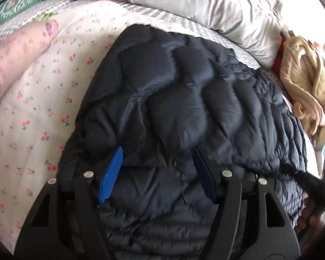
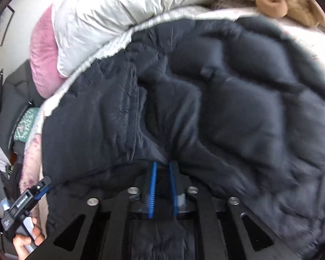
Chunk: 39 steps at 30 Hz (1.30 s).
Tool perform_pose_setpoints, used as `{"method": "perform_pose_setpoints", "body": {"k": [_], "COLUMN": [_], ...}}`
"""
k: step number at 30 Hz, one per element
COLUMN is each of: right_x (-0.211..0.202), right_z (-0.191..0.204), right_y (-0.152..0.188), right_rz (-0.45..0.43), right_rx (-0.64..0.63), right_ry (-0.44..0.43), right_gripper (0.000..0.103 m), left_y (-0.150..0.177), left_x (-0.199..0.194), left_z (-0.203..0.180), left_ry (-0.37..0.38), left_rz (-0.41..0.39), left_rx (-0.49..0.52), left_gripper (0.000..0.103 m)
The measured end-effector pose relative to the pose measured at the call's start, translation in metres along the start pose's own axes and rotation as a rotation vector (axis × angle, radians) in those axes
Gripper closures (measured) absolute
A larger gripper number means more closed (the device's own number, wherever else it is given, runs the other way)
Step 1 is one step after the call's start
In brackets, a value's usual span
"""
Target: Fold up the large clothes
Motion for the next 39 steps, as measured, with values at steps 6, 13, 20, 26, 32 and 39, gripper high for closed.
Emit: {"method": "perform_pose_setpoints", "body": {"k": [6, 13, 20, 26, 32, 39], "right_x": [-0.082, -0.162, -0.184, -0.181, -0.173, -0.187], "right_z": [0.004, -0.022, -0.068, -0.103, -0.129, -0.138], "right_y": [0.009, 0.048, 0.099, 0.122, 0.160, 0.174], "right_rz": [-0.111, -0.189, -0.135, 0.000, 0.143, 0.134], "right_rx": [-0.097, -0.119, -0.138, -0.087, -0.098, -0.132], "right_ry": [0.027, 0.011, 0.021, -0.006, 0.036, 0.058], "right_gripper": [0.011, 0.010, 0.009, 0.009, 0.009, 0.009], "left_y": [0.024, 0.068, 0.120, 0.152, 0.168, 0.183], "left_x": [-0.041, -0.088, -0.103, -0.093, -0.089, -0.083], "left_z": [0.000, 0.020, 0.058, 0.090, 0.113, 0.114], "left_ry": [-0.047, -0.149, -0.112, -0.058, 0.026, 0.076], "left_rz": [0.018, 0.061, 0.165, 0.290, 0.358, 0.354], "left_rx": [0.073, 0.168, 0.096, 0.017, -0.060, -0.002], "left_gripper": [0.015, 0.002, 0.001, 0.001, 0.001, 0.001]}}
Point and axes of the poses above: each gripper's, at about its wrist camera, not at the fingertips, and x roughly the way its jaws point, z to its left, y to its underside, the point moved 7 cm from there along x, roughly the way its jaws point
